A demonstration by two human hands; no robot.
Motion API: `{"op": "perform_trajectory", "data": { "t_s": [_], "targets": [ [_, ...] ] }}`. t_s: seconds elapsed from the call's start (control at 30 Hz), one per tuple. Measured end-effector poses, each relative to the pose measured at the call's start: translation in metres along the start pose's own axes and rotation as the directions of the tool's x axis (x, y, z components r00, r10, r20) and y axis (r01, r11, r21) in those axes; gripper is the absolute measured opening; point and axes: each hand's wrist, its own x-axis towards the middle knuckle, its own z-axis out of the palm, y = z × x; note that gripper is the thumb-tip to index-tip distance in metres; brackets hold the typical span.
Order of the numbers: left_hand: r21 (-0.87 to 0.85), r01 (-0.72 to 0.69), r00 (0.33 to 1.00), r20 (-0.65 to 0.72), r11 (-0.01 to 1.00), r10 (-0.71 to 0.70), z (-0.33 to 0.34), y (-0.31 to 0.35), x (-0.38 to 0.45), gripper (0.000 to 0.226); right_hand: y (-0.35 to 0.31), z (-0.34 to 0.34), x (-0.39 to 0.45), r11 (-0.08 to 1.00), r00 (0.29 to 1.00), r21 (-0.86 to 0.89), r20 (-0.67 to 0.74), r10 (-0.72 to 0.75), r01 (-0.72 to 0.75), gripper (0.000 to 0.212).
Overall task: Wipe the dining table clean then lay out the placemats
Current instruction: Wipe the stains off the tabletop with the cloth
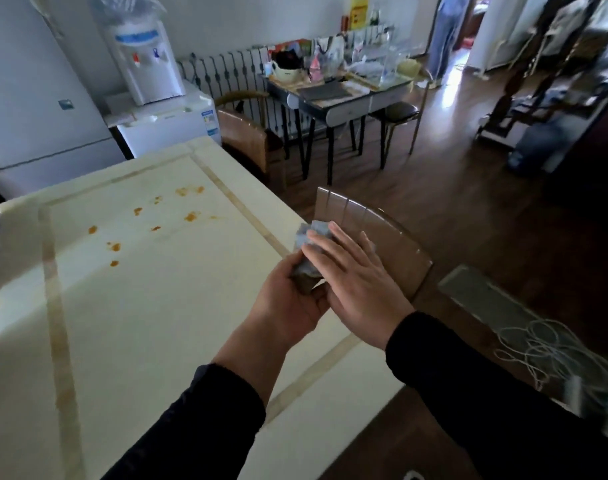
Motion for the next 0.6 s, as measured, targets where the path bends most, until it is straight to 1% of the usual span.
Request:
{"op": "perform_trajectory", "data": {
  "t_s": [0.13,0.23,0.37,0.5,0.6],
  "targets": [
    [0.006,0.035,0.997,0.074,0.999,-0.035,0.046,-0.024,0.027,0.049,0.051,-0.024,-0.028,0.989,0.987,0.017,-0.064,0.146,-0.145,0.066],
    [0.028,0.072,0.993,0.094,0.997,-0.074,0.086,-0.053,0.052,0.044,0.101,-0.038,-0.056,0.982,0.98,0.033,-0.067,0.189,-0.187,0.066],
    [0.007,0.112,0.992,0.055,0.994,-0.112,0.14,-0.101,0.091,0.045,0.18,-0.058,-0.091,0.979,0.98,0.058,-0.024,0.196,-0.194,0.072],
    [-0.059,0.115,0.993,0.03,0.992,-0.113,0.186,-0.136,0.116,0.041,0.241,-0.078,-0.109,0.99,0.991,0.043,0.029,0.131,-0.132,0.074],
    [-0.136,0.103,0.994,0.042,0.985,-0.098,0.213,-0.15,0.126,0.039,0.277,-0.09,-0.107,0.998,0.998,0.032,0.037,0.052,-0.053,0.073]
  ]
}}
